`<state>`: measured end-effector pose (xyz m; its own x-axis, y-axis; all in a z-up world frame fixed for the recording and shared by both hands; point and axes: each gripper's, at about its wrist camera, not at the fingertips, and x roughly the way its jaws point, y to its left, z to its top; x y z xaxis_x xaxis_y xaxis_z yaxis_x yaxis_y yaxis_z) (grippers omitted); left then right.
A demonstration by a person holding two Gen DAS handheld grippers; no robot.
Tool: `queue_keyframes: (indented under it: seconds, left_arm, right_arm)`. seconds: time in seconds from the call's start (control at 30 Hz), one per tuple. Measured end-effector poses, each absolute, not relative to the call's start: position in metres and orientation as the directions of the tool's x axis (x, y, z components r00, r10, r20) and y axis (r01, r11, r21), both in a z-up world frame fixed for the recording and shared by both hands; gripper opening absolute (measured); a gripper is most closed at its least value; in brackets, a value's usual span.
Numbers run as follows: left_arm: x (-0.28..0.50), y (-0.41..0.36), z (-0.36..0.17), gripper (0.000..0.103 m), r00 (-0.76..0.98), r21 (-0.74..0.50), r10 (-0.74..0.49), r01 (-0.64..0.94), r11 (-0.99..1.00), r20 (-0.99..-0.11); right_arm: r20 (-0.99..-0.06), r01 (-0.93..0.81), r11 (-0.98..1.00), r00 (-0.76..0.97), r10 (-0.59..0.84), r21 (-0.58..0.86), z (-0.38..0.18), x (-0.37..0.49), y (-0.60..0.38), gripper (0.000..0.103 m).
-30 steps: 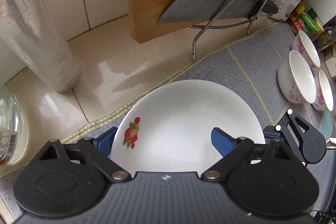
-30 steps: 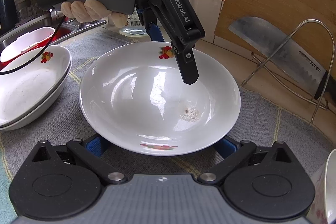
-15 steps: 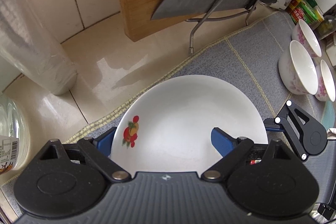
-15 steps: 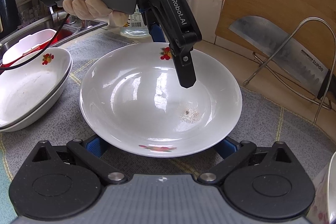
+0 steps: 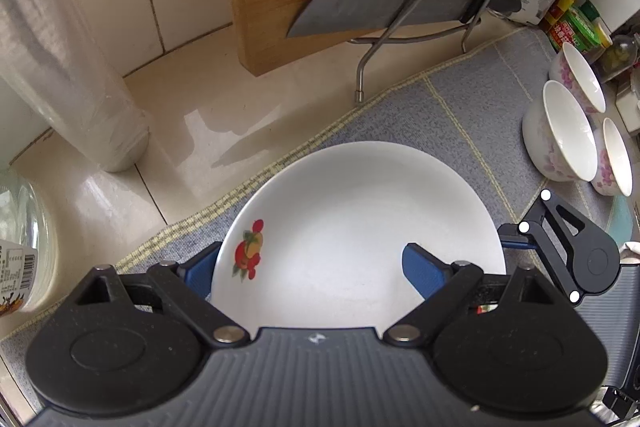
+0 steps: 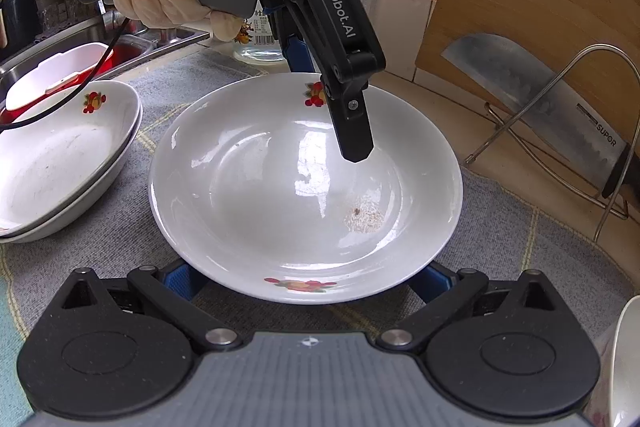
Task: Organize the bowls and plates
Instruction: 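Lift the residue plate with the left tool and carry it toward the stack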
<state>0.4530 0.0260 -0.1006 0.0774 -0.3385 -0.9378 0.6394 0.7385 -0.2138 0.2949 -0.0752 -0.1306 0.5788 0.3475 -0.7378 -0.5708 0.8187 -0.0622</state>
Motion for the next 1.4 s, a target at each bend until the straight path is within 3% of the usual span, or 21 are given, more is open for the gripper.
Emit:
queue_keyframes:
  seconds: [0.83,1.4]
  left_arm:
    - [0.409,0.034,-0.069,0.093,0.129,-0.206,-0.369,0.642,0.738,-0.92]
    - [0.372,0.058,-0.044,0.093,0.194,-0.196,-0.392,0.621,0.759,-0.9]
  right_arm:
    - [-0.746,-0.577,0.816,0.539,0.391,0.011,-0.097,0.269,-0.081,0.103]
    - [-0.735,-0.61,0.792,0.545,0.403,-0.018,-0.075,0.242,-0.067,0.103]
